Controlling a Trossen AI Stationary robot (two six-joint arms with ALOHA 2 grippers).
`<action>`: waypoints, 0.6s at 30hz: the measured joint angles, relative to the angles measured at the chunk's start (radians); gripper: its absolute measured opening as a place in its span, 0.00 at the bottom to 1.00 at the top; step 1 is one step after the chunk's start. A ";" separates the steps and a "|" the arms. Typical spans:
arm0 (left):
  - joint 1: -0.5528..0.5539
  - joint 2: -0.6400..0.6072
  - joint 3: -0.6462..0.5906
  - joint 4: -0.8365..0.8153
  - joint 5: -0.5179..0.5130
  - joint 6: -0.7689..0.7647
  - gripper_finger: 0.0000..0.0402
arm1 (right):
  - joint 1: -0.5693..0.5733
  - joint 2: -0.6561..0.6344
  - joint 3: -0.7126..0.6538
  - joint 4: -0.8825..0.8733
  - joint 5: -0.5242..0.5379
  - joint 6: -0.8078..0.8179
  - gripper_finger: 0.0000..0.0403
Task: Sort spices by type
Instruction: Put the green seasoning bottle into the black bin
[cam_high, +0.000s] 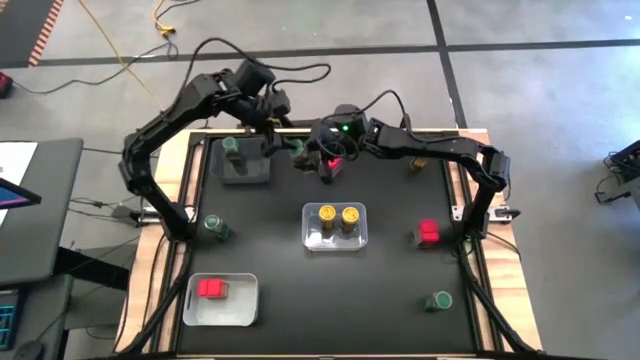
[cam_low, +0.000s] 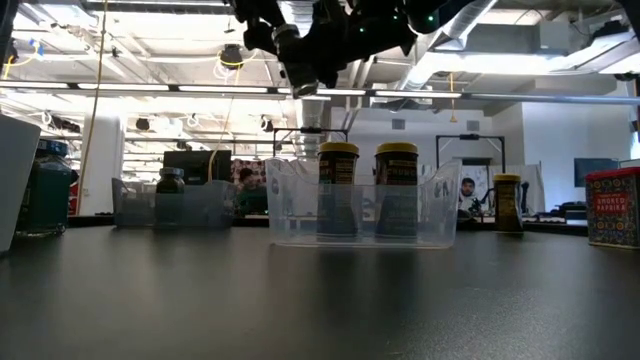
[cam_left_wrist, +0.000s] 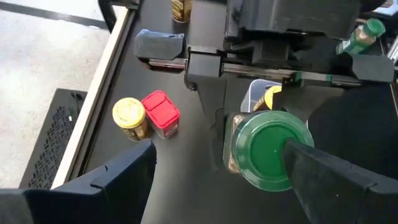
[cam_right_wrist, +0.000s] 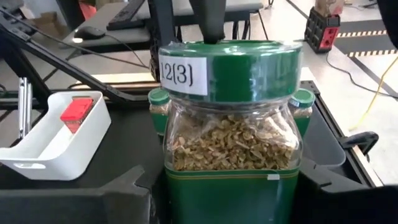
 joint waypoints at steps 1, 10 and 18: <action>-0.004 0.000 0.000 0.001 -0.003 0.005 0.83 | 0.000 0.000 0.000 -0.001 0.000 -0.002 0.56; -0.018 -0.026 0.000 0.030 0.000 0.012 0.83 | -0.004 -0.001 0.000 -0.021 0.005 -0.019 0.56; -0.033 -0.015 -0.003 0.014 0.000 0.008 0.83 | -0.003 -0.001 0.001 -0.009 0.005 -0.024 0.56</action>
